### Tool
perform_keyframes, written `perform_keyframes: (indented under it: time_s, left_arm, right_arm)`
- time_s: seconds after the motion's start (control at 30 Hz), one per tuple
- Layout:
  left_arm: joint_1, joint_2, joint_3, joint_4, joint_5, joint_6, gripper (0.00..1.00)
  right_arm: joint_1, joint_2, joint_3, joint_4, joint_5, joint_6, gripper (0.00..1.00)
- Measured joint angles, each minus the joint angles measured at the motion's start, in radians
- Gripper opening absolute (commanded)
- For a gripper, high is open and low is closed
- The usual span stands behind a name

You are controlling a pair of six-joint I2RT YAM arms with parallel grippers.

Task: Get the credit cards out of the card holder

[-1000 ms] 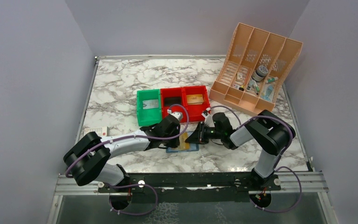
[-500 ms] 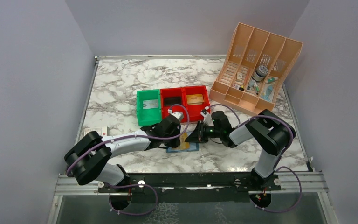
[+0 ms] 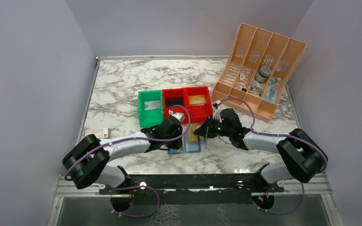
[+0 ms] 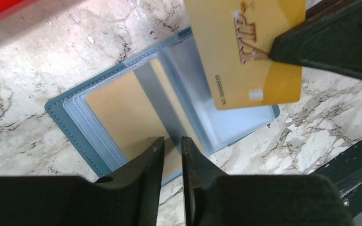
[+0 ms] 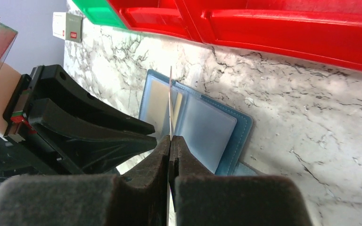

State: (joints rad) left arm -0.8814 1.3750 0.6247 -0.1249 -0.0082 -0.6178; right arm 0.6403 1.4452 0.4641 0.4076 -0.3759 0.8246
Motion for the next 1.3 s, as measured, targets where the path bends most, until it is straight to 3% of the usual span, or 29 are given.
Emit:
perform_keyframes:
  time_s: [0.43, 0.8, 1.0, 1.13, 1.3]
  left_arm:
    - [0.000, -0.226, -0.082, 0.030, -0.015, -0.021, 0.45]
    - [0.000, -0.301, -0.109, 0.027, -0.095, -0.047, 0.76]
    - [0.000, -0.336, -0.117, 0.015, -0.140, -0.064, 0.87]
    - [0.001, -0.360, -0.117, -0.003, -0.162, -0.068, 0.91]
    - [0.002, -0.382, -0.117, -0.032, -0.185, -0.069, 0.99]
  right_arm:
    - [0.000, -0.192, -0.073, -0.037, 0.050, -0.106, 0.01]
    - [0.000, -0.435, -0.180, 0.040, 0.096, -0.275, 0.01]
    - [-0.007, -0.505, -0.098, -0.085, 0.253, -0.372, 0.01]
    - [-0.077, -0.448, 0.021, -0.168, 0.282, -0.407, 0.01]
    - [-0.287, -0.379, 0.077, -0.191, 0.186, -0.405, 0.01]
